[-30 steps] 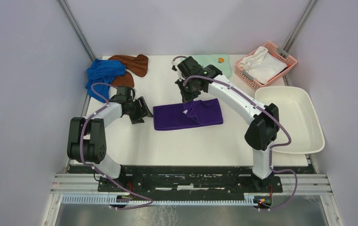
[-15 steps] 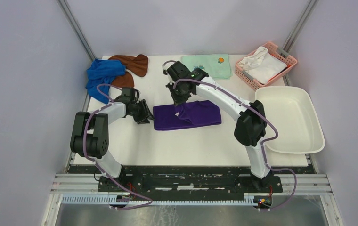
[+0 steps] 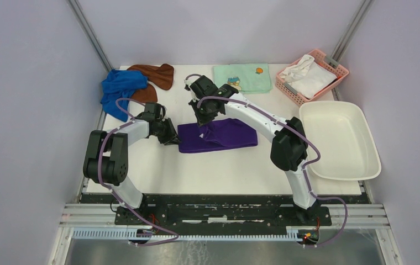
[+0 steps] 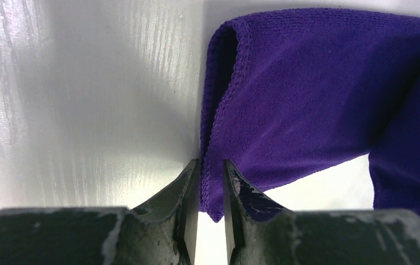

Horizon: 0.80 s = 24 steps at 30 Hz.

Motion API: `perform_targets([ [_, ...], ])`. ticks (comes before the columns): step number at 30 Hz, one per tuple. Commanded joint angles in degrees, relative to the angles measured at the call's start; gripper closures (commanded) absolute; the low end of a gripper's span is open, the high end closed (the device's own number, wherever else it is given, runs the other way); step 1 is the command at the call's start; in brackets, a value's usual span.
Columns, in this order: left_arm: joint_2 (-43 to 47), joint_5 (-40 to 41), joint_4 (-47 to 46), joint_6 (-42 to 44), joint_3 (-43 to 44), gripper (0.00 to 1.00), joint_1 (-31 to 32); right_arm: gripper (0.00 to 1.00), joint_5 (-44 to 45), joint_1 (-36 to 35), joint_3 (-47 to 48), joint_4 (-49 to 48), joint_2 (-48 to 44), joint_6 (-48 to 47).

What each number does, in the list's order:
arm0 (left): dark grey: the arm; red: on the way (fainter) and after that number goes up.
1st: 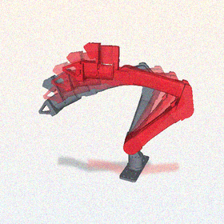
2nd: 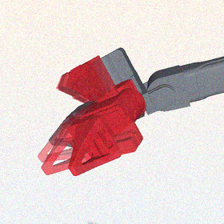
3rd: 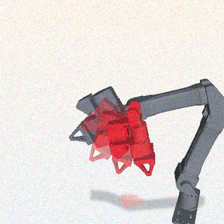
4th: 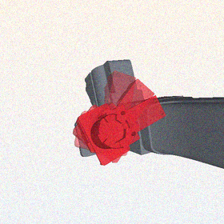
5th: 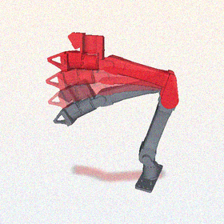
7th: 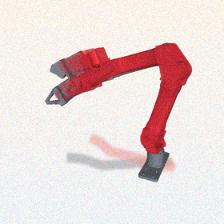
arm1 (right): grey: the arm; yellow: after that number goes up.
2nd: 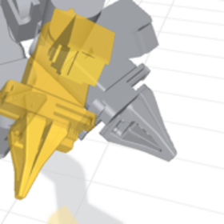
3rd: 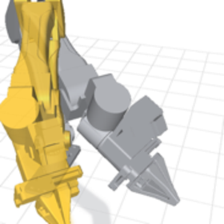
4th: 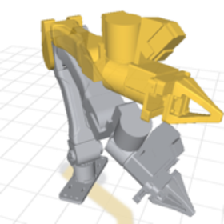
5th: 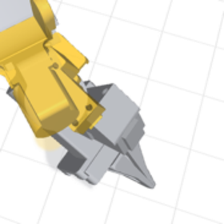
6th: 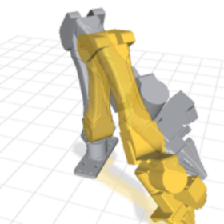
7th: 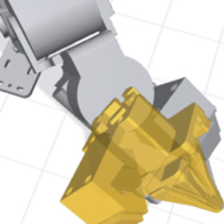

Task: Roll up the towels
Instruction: Fold the towel at the center of the board.

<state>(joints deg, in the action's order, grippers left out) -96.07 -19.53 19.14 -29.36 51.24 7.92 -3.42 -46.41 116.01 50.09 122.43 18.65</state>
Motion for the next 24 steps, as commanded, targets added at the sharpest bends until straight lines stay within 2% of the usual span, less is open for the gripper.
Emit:
perform_targets([
  [1,-0.62,0.54,-1.29,-2.10,1.23,0.73,0.51,0.95,0.80,-0.63,0.10,-3.08,-4.14,-0.26],
  [13,-0.64,1.47,-0.53,-1.58,1.83,0.78,1.25,0.94,0.15,-2.28,-3.59,-9.87,-3.92,-0.64],
  [24,-0.76,1.95,-0.50,-1.48,1.83,0.79,1.61,0.91,-2.69,-2.45,-5.72,-14.97,0.70,-0.13],
])
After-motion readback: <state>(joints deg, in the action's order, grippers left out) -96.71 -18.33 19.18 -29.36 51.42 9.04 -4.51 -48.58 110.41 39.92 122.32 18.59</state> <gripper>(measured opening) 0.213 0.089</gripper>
